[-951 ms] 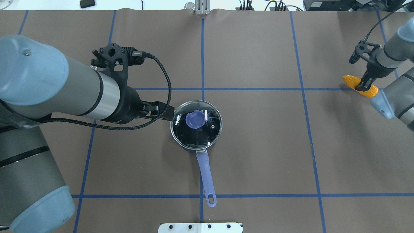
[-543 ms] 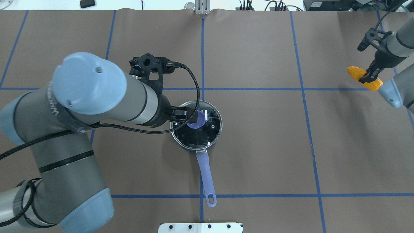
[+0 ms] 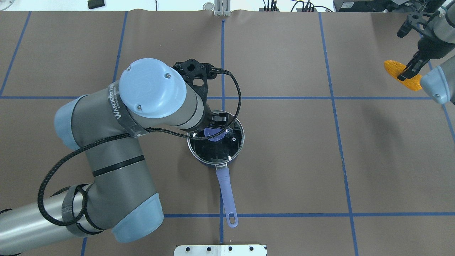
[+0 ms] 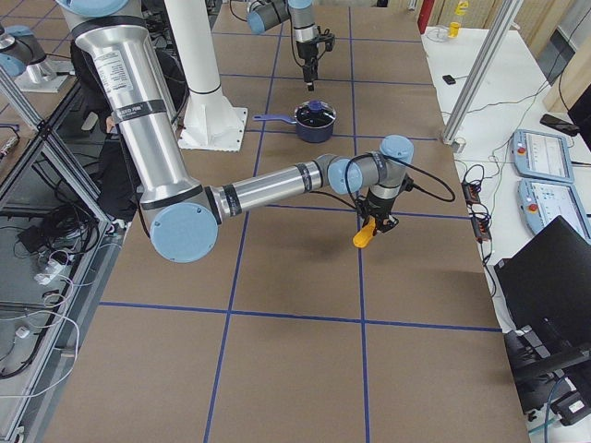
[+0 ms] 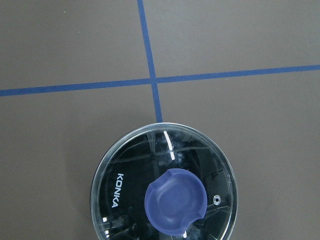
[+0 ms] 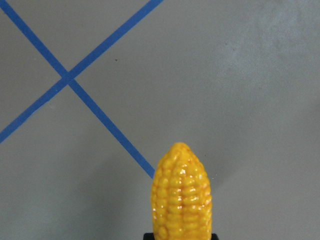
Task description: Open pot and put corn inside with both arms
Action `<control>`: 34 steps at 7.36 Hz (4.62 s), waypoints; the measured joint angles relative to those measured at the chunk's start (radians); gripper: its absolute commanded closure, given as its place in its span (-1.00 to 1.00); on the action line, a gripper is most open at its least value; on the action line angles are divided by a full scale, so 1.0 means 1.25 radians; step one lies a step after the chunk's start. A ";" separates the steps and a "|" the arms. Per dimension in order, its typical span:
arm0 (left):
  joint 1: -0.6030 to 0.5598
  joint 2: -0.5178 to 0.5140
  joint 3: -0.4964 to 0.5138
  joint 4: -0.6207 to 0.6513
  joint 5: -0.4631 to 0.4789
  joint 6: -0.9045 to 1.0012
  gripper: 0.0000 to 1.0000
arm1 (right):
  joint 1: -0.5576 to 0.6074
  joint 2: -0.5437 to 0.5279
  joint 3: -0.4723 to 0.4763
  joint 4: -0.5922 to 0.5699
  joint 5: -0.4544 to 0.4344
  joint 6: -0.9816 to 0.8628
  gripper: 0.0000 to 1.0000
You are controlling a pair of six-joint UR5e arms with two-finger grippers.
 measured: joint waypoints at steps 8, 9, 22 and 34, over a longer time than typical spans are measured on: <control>-0.003 -0.021 0.175 -0.135 0.032 0.060 -0.95 | 0.018 0.001 0.027 -0.021 0.019 0.000 0.27; -0.002 -0.020 0.175 -0.135 0.029 0.060 -0.95 | 0.018 0.001 0.027 -0.021 0.019 0.000 0.28; 0.030 -0.007 0.150 -0.109 0.017 0.050 -0.76 | 0.015 0.085 0.047 -0.130 0.032 0.062 0.28; 0.009 0.006 0.078 -0.054 0.008 0.109 -0.36 | -0.141 0.163 0.120 -0.127 0.027 0.439 0.31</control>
